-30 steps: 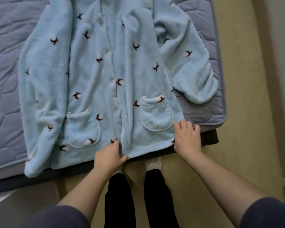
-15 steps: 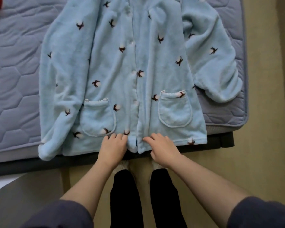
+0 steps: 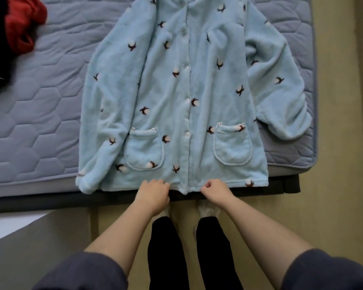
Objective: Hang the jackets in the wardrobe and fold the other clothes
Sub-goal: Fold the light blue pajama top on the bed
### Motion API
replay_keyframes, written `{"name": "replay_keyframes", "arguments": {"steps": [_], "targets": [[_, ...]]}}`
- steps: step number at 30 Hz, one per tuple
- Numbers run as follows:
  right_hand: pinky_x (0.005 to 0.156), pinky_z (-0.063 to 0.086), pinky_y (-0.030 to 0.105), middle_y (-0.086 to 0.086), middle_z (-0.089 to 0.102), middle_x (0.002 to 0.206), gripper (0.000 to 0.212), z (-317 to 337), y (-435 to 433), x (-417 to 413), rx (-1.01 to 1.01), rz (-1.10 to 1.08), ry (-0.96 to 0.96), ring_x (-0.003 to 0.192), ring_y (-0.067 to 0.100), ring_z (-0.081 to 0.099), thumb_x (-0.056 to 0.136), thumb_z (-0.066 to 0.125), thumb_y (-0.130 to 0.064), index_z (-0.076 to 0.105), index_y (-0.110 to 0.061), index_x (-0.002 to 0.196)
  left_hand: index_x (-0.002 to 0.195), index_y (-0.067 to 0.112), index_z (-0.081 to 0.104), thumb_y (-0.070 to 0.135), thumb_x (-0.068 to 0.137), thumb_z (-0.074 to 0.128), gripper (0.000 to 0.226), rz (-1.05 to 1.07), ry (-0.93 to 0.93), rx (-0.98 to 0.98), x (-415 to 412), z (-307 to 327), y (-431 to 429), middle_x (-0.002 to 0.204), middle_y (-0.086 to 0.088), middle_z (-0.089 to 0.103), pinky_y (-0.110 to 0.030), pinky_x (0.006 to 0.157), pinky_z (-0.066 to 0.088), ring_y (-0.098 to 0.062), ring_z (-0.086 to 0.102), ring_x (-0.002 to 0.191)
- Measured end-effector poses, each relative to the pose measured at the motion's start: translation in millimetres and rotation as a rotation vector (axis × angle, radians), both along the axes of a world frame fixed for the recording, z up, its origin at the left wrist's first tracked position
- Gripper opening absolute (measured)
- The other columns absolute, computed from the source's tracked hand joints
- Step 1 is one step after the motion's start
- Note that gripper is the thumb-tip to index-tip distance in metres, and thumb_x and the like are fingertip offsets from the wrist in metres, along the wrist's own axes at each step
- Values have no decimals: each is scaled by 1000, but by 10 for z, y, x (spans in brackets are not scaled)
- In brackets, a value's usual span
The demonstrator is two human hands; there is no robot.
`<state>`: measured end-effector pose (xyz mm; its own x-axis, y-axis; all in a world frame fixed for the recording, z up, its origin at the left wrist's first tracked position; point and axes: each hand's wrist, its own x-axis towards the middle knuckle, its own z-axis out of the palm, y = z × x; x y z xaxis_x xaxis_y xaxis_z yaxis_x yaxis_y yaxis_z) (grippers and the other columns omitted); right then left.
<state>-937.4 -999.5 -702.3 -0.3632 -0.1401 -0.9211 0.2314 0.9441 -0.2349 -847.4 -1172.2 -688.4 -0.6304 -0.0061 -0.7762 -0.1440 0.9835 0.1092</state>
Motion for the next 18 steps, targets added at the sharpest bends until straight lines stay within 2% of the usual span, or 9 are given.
{"name": "replay_keyframes", "arguments": {"steps": [3, 7, 9, 11, 14, 15, 16, 17, 18], "targets": [[77, 44, 31, 5, 63, 104, 11, 245, -45, -75, 64, 190, 33, 98, 25, 58, 90, 47, -28, 55, -20, 88, 98, 16, 50, 26, 91, 41, 15, 180, 69, -61, 91, 239, -290, 106, -4, 59, -34, 72, 32, -25, 55, 99], [84, 46, 31, 7, 63, 113, 20, 555, -471, -156, -37, 294, 55, 103, 24, 57, 90, 46, -24, 59, -15, 104, 108, 15, 52, 27, 88, 49, 24, 556, 111, -150, 229, 477, -798, 114, -7, 52, -38, 79, 41, -26, 51, 106], [86, 47, 33, 8, 63, 114, 22, 612, -744, -197, -75, 346, 75, 104, 25, 57, 90, 46, -23, 60, -16, 105, 115, 13, 49, 29, 84, 57, 36, 715, 141, -221, 229, 480, -1009, 123, -10, 47, -42, 86, 41, -29, 46, 114], [86, 47, 34, 8, 63, 115, 21, 592, -1034, -236, -87, 389, 102, 104, 26, 57, 91, 45, -24, 59, -17, 105, 128, 13, 42, 34, 79, 65, 58, 792, 152, -324, 199, 412, -1204, 140, -11, 36, -48, 99, 36, -31, 34, 130], [88, 45, 35, 8, 60, 118, 22, 426, -1472, -256, -92, 342, 168, 106, 27, 56, 89, 47, -23, 57, -18, 108, 147, 19, 15, 41, 77, 70, 92, 818, 127, -403, 129, 191, -1556, 157, -12, 5, -58, 111, 15, -34, 4, 144], [90, 44, 34, 8, 57, 122, 27, 360, -1613, -251, -101, 309, 192, 109, 27, 54, 88, 48, -22, 56, -17, 114, 149, 20, 8, 42, 77, 71, 98, 825, 117, -419, 114, 99, -1711, 158, -12, 5, -60, 111, 11, -34, 4, 144], [92, 43, 34, 9, 52, 127, 34, 291, -1747, -234, -111, 292, 212, 113, 28, 52, 88, 48, -21, 54, -16, 121, 150, 21, 7, 41, 77, 71, 99, 837, 90, -424, 112, 17, -1882, 155, -12, 16, -61, 111, 11, -33, 13, 143], [96, 41, 34, 9, 47, 132, 41, 230, -1865, -206, -114, 296, 223, 118, 28, 49, 88, 49, -21, 50, -16, 128, 149, 21, 13, 39, 78, 70, 93, 854, 56, -402, 125, -42, -2059, 148, -12, 34, -59, 110, 16, -32, 29, 137], [98, 40, 34, 10, 43, 136, 44, 184, -1974, -167, -102, 312, 224, 122, 28, 46, 89, 49, -22, 46, -16, 132, 143, 20, 27, 34, 80, 68, 76, 868, 36, -358, 152, -66, -2240, 134, -12, 50, -55, 107, 27, -31, 45, 126]]}}
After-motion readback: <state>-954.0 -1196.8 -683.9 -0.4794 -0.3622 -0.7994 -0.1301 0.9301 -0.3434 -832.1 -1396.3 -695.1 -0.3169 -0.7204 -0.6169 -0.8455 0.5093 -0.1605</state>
